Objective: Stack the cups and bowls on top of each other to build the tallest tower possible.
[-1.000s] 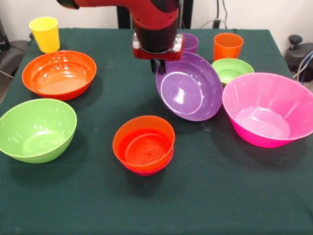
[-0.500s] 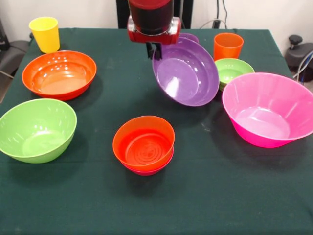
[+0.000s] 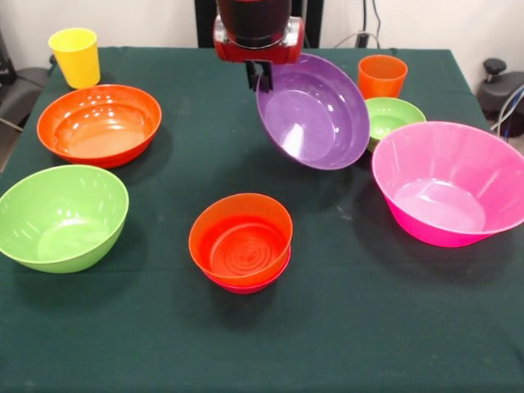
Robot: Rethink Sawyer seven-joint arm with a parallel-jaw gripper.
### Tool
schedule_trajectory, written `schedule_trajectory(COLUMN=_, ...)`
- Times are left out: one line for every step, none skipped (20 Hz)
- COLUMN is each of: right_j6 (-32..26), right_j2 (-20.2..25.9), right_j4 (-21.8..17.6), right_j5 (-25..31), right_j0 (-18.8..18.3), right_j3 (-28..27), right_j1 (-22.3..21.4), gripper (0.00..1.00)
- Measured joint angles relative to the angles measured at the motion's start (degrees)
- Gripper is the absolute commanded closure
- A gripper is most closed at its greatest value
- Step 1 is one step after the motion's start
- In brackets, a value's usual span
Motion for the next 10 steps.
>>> schedule_trajectory(right_j6=0.0, right_j2=0.06, right_j4=0.0, right_j5=0.19, right_j0=0.0, right_j3=-0.01, right_j1=-0.01, gripper=1.0)
schedule_trajectory(right_j6=0.0, right_j2=0.22, right_j4=0.0, right_j5=0.78, right_j0=0.0, right_j3=-0.02, right_j1=-0.01, gripper=1.0)
schedule_trajectory(right_j6=0.0, right_j2=0.31, right_j4=0.04, right_j5=1.21, right_j0=0.01, right_j3=-0.02, right_j1=0.0, gripper=1.0)
schedule_trajectory(right_j6=0.0, right_j2=0.38, right_j4=0.07, right_j5=1.57, right_j0=0.01, right_j3=-0.06, right_j1=0.0, gripper=1.0)
schedule_trajectory(right_j6=0.0, right_j2=0.48, right_j4=0.15, right_j5=2.25, right_j0=0.0, right_j3=-0.1, right_j1=-0.02, gripper=1.0)
schedule_trajectory(right_j6=0.0, right_j2=0.53, right_j4=0.23, right_j5=2.66, right_j0=0.0, right_j3=-0.12, right_j1=-0.06, gripper=1.0)
schedule_trajectory(right_j6=0.0, right_j2=0.54, right_j4=0.24, right_j5=2.76, right_j0=0.01, right_j3=-0.13, right_j1=-0.07, gripper=1.0)
schedule_trajectory(right_j6=0.0, right_j2=0.63, right_j4=0.39, right_j5=3.84, right_j0=0.0, right_j3=-0.22, right_j1=-0.26, gripper=1.0)
schedule_trajectory(right_j6=0.0, right_j2=0.69, right_j4=0.45, right_j5=4.57, right_j0=-0.01, right_j3=-0.29, right_j1=-0.43, gripper=1.0)
schedule_trajectory(right_j6=0.0, right_j2=0.71, right_j4=0.51, right_j5=5.02, right_j0=-0.02, right_j3=-0.33, right_j1=-0.52, gripper=1.0)
